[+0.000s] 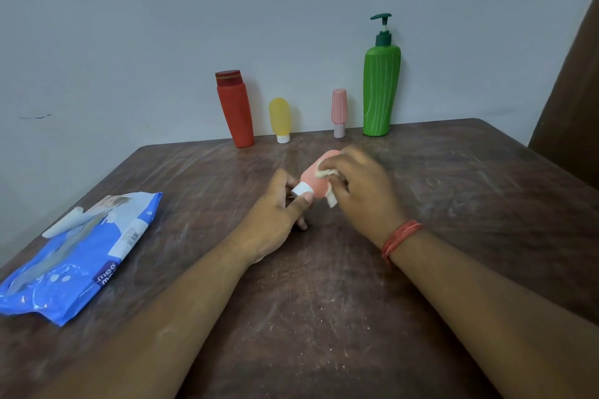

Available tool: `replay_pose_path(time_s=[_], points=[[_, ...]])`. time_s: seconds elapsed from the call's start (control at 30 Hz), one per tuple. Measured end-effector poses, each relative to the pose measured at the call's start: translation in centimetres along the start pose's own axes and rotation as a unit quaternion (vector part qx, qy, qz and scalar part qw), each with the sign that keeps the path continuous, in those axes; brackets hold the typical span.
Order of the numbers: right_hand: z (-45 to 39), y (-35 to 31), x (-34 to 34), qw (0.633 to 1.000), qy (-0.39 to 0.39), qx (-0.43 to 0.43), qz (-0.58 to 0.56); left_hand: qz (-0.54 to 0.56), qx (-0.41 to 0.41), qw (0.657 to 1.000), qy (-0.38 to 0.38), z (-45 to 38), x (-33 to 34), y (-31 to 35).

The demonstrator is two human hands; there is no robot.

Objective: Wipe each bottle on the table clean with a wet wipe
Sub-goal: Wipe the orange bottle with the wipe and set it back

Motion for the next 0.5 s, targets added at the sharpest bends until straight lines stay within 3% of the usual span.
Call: replay_pose_path(time_s=[0.1, 0.2, 0.33, 0.43, 0.5], points=[[-0.7, 3.3, -1.2, 0.996, 0.018, 0.091, 0.000, -0.040, 0.007, 0.999, -0.032, 0.1, 0.4, 0.3], [-0.6, 4.3, -1.6, 0.994, 0.009, 0.110, 0.007, -0.043, 0.015, 0.998, -0.043, 0.1, 0.5, 0.3], [0.0, 0.5, -0.7, 1.000, -0.011, 0.021, -0.001, -0.030, 0.014, 0.999, -0.032, 0.1, 0.2, 0.2], [0.7, -2.5, 0.3, 0.993, -0.072, -0.092, 0.037, -0.016, 0.016, 1.000, -0.021, 0.2, 0.1, 0.3], [0.5, -2.3, 0.4, 0.986, -0.100, -0.113, 0.065, -0.015, 0.018, 0.999, -0.022, 0.2, 0.1, 0.4]])
Point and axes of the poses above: each hand's wrist, its own z-axis away from the middle knuckle, its own x-axis out of the palm, y = z × x, the point moved 6 cm from there along -z, towards the middle knuckle, and after that the axes turned 9 degrees about z, right-handed, at the moved point
